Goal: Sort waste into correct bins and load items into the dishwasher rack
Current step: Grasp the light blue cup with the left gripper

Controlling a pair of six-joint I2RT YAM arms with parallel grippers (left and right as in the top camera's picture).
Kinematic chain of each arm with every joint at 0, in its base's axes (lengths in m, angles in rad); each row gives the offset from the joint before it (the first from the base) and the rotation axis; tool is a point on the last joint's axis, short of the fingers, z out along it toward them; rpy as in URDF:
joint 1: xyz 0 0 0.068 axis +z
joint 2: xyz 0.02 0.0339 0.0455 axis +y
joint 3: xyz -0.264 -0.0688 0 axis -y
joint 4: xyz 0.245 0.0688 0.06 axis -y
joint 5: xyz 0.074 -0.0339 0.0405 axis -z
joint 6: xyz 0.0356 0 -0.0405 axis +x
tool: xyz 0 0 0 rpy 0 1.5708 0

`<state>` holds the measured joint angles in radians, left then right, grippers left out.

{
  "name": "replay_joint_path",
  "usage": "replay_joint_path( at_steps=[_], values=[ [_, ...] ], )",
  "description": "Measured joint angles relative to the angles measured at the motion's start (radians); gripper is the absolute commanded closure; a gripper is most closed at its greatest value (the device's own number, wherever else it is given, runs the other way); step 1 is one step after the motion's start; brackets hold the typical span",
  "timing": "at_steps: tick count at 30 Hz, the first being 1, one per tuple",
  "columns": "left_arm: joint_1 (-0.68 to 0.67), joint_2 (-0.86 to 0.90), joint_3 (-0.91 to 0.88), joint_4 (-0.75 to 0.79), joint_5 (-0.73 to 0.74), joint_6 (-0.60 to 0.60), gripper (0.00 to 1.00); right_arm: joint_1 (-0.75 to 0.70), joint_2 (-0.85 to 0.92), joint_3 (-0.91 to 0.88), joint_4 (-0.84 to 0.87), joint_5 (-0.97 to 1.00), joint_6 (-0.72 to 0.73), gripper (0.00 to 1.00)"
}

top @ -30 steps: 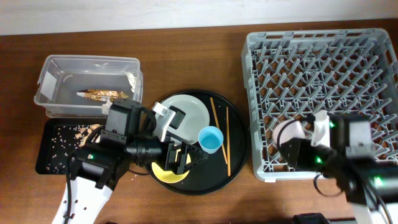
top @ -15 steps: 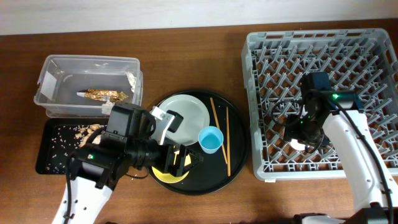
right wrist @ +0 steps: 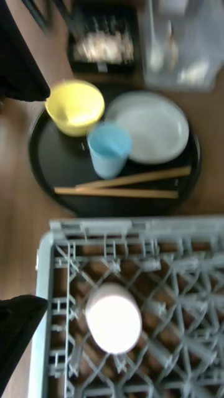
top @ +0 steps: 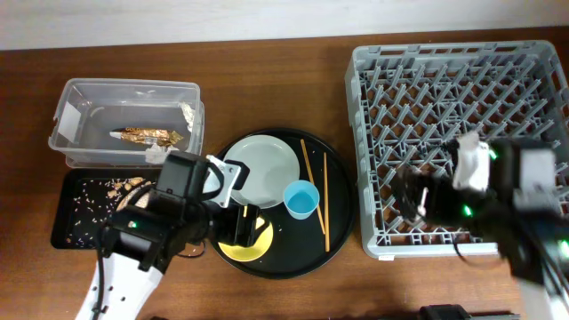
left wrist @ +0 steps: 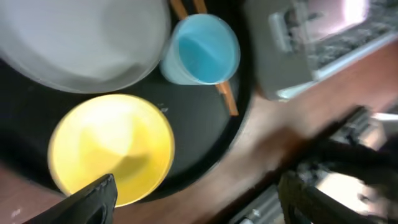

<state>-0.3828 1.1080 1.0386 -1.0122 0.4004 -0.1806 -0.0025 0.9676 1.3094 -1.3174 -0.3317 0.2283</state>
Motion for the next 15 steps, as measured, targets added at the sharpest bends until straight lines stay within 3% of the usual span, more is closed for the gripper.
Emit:
replay_joint_path(
  at_steps=[4, 8, 13, 15],
  values=[
    [-0.133, 0.047, -0.010, 0.055, -0.184, -0.097, 0.19, 0.000, -0.098, 0.002, -0.041, -0.054, -0.005, 0.02],
    [-0.212, 0.123, -0.016, 0.213, -0.264, -0.139, 0.29, 0.000, -0.113, 0.002, -0.088, -0.100, -0.053, 0.02],
    [-0.259, 0.372, -0.018, 0.445, -0.378, -0.160, 0.48, 0.000, -0.112, 0.002, -0.112, -0.121, -0.076, 0.01],
    [-0.259, 0.482, -0.018, 0.513, -0.392, -0.168, 0.67, 0.000, -0.112, 0.002, -0.117, -0.124, -0.079, 0.02]
  ],
)
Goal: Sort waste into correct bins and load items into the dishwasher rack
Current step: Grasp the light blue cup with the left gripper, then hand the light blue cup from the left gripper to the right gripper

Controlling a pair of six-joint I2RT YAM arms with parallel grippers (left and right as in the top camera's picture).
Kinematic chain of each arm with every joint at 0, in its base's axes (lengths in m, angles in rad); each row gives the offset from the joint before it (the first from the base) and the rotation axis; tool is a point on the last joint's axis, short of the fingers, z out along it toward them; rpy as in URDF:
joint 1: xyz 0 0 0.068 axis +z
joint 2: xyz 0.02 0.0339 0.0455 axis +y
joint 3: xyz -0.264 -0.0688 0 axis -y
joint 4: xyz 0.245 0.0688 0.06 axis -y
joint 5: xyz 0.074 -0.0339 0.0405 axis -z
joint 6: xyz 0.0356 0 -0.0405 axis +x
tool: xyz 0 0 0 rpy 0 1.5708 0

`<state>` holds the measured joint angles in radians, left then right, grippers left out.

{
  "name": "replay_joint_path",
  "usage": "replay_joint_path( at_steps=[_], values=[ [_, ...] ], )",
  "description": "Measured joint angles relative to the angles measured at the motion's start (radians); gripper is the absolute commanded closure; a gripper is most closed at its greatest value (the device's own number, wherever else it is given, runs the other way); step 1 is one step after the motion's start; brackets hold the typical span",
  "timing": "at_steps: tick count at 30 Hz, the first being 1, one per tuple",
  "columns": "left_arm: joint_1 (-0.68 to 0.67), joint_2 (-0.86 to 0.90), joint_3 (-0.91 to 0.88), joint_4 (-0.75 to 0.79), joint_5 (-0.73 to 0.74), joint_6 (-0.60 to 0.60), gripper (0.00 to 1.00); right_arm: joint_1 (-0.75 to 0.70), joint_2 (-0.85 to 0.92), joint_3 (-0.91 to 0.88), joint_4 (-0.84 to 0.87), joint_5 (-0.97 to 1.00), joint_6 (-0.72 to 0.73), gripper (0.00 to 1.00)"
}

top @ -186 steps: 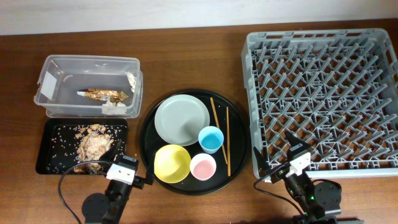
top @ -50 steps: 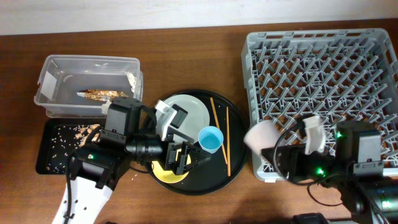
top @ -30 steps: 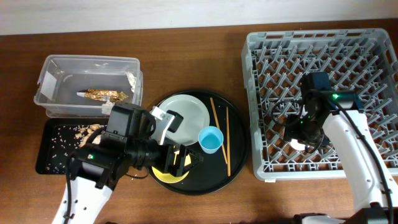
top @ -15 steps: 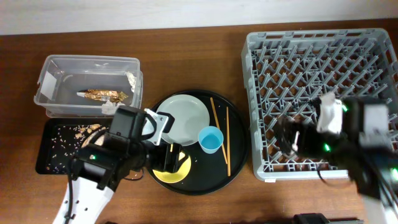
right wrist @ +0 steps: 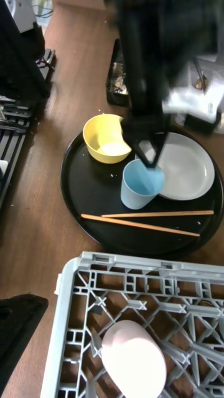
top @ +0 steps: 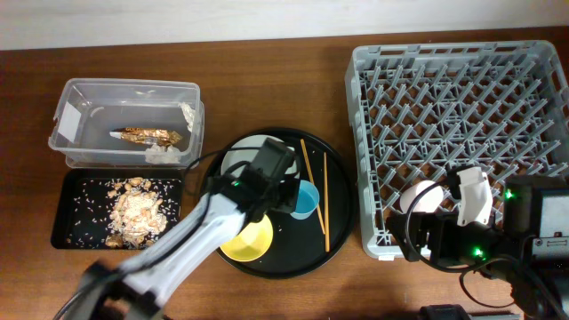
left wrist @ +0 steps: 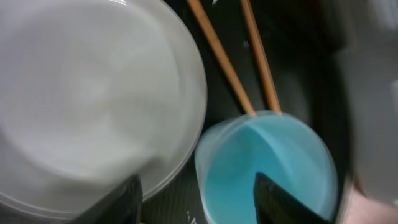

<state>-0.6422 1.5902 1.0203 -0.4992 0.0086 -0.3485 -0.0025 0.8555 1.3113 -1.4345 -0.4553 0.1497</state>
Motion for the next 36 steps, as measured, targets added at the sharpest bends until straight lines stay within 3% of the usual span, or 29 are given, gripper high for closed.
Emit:
replay_joint_path(
  at_steps=[2, 3, 9, 13, 20, 24, 30, 31, 36],
  values=[
    [0.000, 0.061, -0.002, 0.018, -0.006, -0.012, 0.94, 0.000, 0.000, 0.000, -0.002, 0.000, -0.001, 0.01],
    [0.000, 0.072, -0.002, 0.018, -0.005, -0.017, 1.00, 0.000, 0.000, 0.000, -0.003, 0.000, -0.001, 0.01],
    [0.000, 0.042, 0.018, -0.069, 0.061, -0.024, 1.00, 0.000, 0.000, 0.000, -0.002, 0.000, -0.034, 0.02],
    [0.002, -0.091, 0.079, -0.139, 0.182, -0.016, 1.00, 0.000, -0.002, -0.022, -0.012, -0.050, -0.111, 0.02],
    [0.136, -0.271, 0.098, -0.080, 0.693, 0.089, 1.00, 0.000, 0.003, -0.112, 0.101, -0.306, -0.300, 0.01],
    [0.212, -0.271, 0.099, 0.090, 1.087, 0.118, 1.00, 0.000, 0.005, -0.113, 0.180, -0.484, -0.336, 0.01],
    [0.216, -0.271, 0.100, 0.126, 1.301, 0.121, 1.00, 0.008, 0.063, -0.113, 0.272, -0.648, -0.345, 0.01],
    [0.216, -0.271, 0.100, 0.130, 1.311, 0.121, 1.00, 0.024, 0.079, -0.113, 0.297, -0.665, -0.345, 0.02],
    [0.216, -0.271, 0.100, 0.165, 1.328, 0.121, 1.00, 0.187, 0.153, -0.113, 0.337, -0.703, -0.343, 0.25]
  ],
)
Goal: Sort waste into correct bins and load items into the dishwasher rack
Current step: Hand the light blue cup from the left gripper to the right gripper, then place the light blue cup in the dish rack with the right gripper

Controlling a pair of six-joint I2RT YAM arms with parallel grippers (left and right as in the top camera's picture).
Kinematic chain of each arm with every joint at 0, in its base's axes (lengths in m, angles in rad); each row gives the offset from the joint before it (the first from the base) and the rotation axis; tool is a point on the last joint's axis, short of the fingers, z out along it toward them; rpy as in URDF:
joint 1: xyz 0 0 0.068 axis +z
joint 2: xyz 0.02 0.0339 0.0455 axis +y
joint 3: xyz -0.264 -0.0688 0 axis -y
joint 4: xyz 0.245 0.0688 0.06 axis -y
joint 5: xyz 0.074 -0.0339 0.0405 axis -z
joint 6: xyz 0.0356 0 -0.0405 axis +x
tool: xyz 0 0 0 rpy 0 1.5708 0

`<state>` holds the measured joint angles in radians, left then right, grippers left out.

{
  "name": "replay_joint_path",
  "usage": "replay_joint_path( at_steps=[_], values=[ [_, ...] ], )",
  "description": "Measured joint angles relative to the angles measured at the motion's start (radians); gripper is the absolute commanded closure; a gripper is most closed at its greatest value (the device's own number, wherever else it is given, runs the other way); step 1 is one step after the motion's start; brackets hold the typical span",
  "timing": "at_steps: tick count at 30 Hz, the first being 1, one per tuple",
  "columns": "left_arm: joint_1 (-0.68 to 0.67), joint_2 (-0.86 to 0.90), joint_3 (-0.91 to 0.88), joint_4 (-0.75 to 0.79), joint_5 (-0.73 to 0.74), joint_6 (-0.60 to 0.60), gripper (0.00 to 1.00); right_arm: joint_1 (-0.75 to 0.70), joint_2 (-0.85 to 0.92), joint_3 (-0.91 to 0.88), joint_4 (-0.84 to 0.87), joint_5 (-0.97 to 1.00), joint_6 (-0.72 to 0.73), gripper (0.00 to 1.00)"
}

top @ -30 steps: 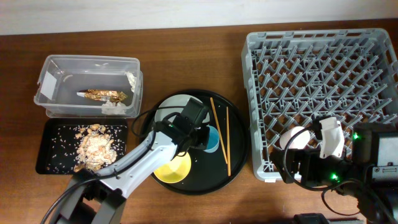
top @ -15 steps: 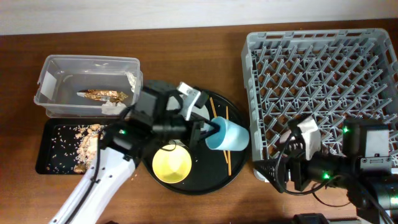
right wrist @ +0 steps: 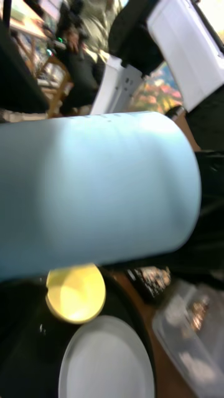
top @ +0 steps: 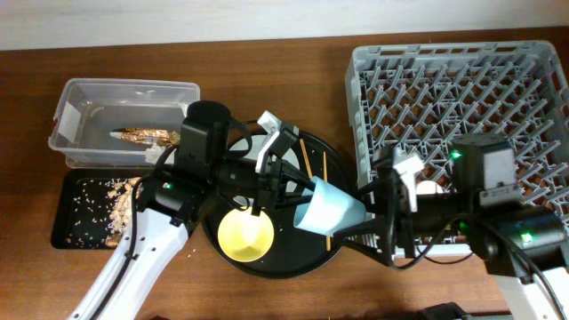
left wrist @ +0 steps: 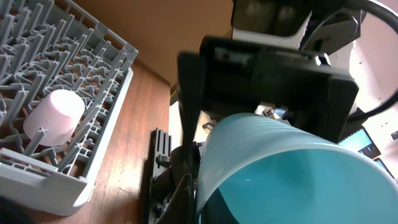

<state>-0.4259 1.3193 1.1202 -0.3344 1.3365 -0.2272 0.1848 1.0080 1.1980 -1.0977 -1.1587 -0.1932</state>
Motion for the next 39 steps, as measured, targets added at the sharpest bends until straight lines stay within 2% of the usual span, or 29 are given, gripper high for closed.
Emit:
replay_joint_path(
  at_steps=[2, 4, 5, 7, 9, 13, 18, 23, 30, 34, 36, 37, 39],
  values=[
    [0.000, 0.000, 0.000, -0.001, 0.003, 0.000, 1.00, 0.024, 0.009, 0.000, 0.003, -0.004, -0.001, 0.33],
    [0.000, 0.000, 0.000, 0.000, 0.007, 0.000, 0.97, 0.020, 0.008, 0.000, 0.005, -0.002, 0.000, 0.36],
    [0.000, 0.000, 0.000, 0.000, 0.012, 0.000, 0.65, 0.015, 0.007, 0.000, 0.003, -0.004, -0.003, 0.41],
    [0.000, 0.000, 0.000, -0.002, 0.018, -0.001, 0.37, -0.002, -0.005, 0.000, 0.003, -0.013, -0.002, 0.43],
    [0.000, 0.000, 0.000, -0.005, 0.018, 0.003, 0.01, -0.066, -0.036, 0.000, -0.014, 0.012, 0.000, 0.45],
    [0.018, 0.000, 0.000, -0.008, -0.018, -0.001, 0.01, -0.169, -0.122, 0.005, -0.104, 0.132, 0.091, 0.45],
    [0.062, 0.000, 0.000, -0.050, 0.003, 0.000, 0.01, -0.376, -0.140, 0.007, -0.210, 0.659, 0.292, 0.45],
    [0.073, 0.000, 0.000, -0.093, -0.010, 0.000, 0.01, -0.500, -0.044, 0.007, -0.206, 1.063, 0.443, 0.45],
    [0.073, 0.000, 0.000, -0.134, -0.047, -0.001, 0.01, -0.528, 0.321, 0.014, -0.127, 1.183, 0.507, 0.45],
    [0.073, 0.000, 0.000, -0.145, -0.047, 0.000, 0.00, -0.528, 0.422, 0.019, -0.128, 1.182, 0.513, 0.44],
    [0.073, 0.000, 0.000, -0.156, -0.050, 0.000, 0.01, -0.528, 0.439, 0.021, -0.139, 1.182, 0.513, 0.19],
    [0.073, 0.000, 0.000, -0.158, -0.052, 0.000, 0.01, -0.528, 0.441, 0.021, -0.142, 1.181, 0.519, 0.12],
    [0.073, 0.000, 0.000, -0.167, -0.056, 0.000, 0.01, -0.529, 0.441, 0.029, -0.152, 1.182, 0.525, 0.10]
  ],
)
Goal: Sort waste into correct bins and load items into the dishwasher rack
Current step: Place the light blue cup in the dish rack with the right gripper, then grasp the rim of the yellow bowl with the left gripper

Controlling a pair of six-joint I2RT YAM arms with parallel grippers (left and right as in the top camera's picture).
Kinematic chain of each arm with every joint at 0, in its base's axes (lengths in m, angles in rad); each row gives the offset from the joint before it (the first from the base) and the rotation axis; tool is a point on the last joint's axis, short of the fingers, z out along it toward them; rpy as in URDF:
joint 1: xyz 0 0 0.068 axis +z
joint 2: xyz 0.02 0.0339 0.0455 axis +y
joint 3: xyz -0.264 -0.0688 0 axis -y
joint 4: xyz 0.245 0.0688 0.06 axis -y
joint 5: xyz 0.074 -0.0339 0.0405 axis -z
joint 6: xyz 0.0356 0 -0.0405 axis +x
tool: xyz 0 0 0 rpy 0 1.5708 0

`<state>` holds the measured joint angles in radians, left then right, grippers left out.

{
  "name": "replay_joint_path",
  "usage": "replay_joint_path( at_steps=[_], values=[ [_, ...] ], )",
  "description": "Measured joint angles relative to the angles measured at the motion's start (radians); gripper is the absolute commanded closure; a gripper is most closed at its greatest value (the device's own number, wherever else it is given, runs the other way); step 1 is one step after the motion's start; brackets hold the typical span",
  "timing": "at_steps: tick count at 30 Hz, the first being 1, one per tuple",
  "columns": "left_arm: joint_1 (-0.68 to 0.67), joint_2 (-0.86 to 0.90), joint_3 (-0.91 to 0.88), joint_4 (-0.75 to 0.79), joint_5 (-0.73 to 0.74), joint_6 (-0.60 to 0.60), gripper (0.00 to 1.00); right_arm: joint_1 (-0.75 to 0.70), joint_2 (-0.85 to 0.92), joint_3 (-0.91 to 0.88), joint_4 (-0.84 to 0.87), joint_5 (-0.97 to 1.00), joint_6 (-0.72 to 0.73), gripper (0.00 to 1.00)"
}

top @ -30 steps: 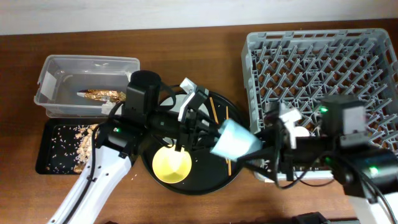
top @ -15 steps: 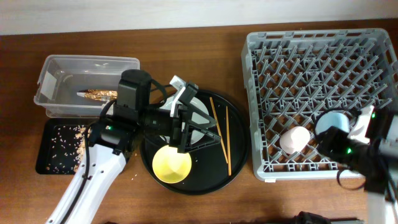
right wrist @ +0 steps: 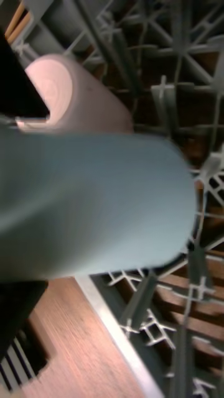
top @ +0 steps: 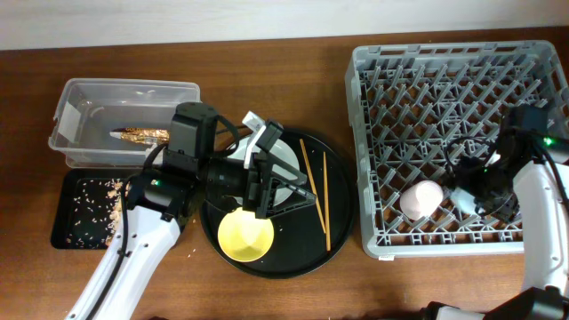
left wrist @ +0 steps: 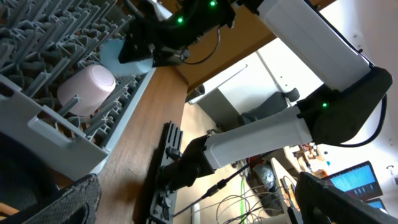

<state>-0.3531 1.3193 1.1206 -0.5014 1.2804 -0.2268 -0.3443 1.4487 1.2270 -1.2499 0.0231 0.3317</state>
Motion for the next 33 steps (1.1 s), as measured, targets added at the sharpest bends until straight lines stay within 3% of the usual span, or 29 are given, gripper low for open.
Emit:
replay_joint_path(
  at_steps=[4, 8, 11, 15, 19, 21, 24, 27, 33],
  values=[
    [0.000, 0.000, 0.000, -0.018, -0.015, 0.019, 0.01, 0.000, -0.008, 0.069, -0.094, -0.082, -0.023, 0.10],
    [0.000, 0.000, 0.002, -0.107, -0.085, 0.050, 0.03, 0.000, -0.166, 0.112, -0.150, -0.250, -0.115, 0.08],
    [-0.023, 0.000, 0.005, -0.316, -0.326, 0.070, 0.07, 0.000, -0.374, 0.131, -0.187, -0.397, -0.205, 0.07],
    [-0.125, 0.000, 0.004, -0.502, -0.761, 0.011, 0.35, 0.000, -0.537, 0.137, -0.221, -0.498, -0.264, 0.07],
    [-0.300, 0.001, -0.090, -0.459, -1.094, -0.119, 0.45, 0.000, -0.586, 0.136, -0.229, -0.546, -0.284, 0.07],
    [-0.362, 0.017, -0.153, -0.386, -1.163, -0.164, 0.48, 0.000, -0.584, 0.136, -0.232, -0.549, -0.284, 0.07],
    [-0.451, 0.111, -0.254, -0.276, -1.253, -0.227, 0.65, 0.000, -0.583, 0.136, -0.239, -0.557, -0.285, 0.07],
    [-0.463, 0.193, -0.267, -0.218, -1.292, -0.255, 0.99, 0.000, -0.583, 0.135, -0.239, -0.558, -0.285, 0.07],
    [-0.465, 0.222, -0.226, -0.285, -1.342, -0.265, 1.00, 0.000, -0.583, 0.135, -0.239, -0.560, -0.287, 0.07]
  ],
)
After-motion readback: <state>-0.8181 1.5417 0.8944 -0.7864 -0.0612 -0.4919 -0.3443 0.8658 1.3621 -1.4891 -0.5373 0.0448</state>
